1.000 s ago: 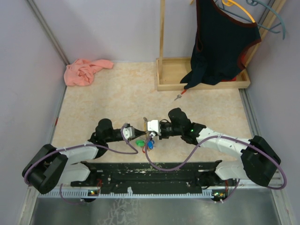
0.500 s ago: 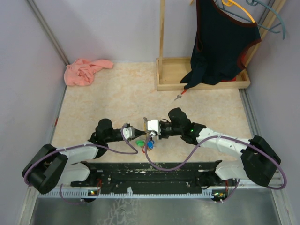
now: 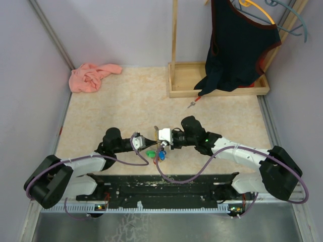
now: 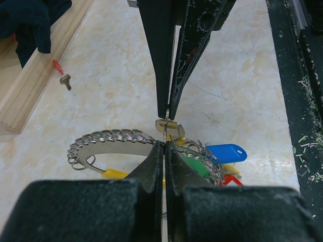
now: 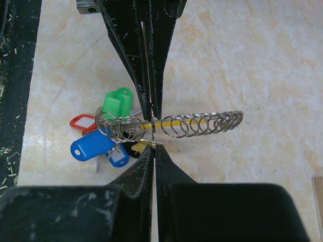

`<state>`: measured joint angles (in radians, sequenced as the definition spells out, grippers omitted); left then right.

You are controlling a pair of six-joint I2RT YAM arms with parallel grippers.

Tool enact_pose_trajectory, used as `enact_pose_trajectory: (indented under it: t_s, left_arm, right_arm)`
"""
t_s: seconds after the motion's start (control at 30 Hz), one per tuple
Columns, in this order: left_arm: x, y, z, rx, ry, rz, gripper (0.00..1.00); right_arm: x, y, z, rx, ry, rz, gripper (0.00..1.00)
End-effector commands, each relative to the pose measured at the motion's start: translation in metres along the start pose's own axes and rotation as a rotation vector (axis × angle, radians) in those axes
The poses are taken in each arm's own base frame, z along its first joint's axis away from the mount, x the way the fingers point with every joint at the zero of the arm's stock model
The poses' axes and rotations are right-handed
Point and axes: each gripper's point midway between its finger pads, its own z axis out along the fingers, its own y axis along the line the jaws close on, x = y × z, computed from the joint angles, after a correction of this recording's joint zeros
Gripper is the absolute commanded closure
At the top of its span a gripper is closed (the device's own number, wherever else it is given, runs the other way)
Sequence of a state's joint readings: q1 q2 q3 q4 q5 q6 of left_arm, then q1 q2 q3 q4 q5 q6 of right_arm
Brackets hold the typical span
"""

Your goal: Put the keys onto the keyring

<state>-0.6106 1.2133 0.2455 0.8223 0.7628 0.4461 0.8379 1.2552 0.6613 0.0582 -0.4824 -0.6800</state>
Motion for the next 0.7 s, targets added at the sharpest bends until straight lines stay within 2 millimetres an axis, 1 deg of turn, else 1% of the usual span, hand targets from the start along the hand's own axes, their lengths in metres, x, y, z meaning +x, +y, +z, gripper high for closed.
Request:
enact_pose_trajectory:
  t_s: [0.0, 0.27, 0.43, 0.67]
  left_arm:
    - [-0.0148, 0.0078, 0.0029, -0.004, -0.042, 0.042, 1.00]
    - [-0.0156, 0.0056, 0.0038, 0.013, -0.046, 0.040, 1.00]
    - [-0.0155, 0.0070, 0.0031, 0.002, -0.044, 0.042, 1.00]
    - [-0.0147, 0.0082, 0.0030, -0.005, -0.040, 0.040, 1.00]
  right_arm:
    - [-0.0253, -0.0091, -0.0005, 0.016, -0.065, -0.038, 1.00]
    - [-0.0263, -0.0109, 0.0011, 0.019, -0.067, -0.037, 1.00]
    - [-0.0231, -0.0108, 0.0007, 0.024, -0.054, -0.028, 1.00]
    - [-0.0253, -0.0100, -0.0003, 0.021, -0.063, -0.031, 1.00]
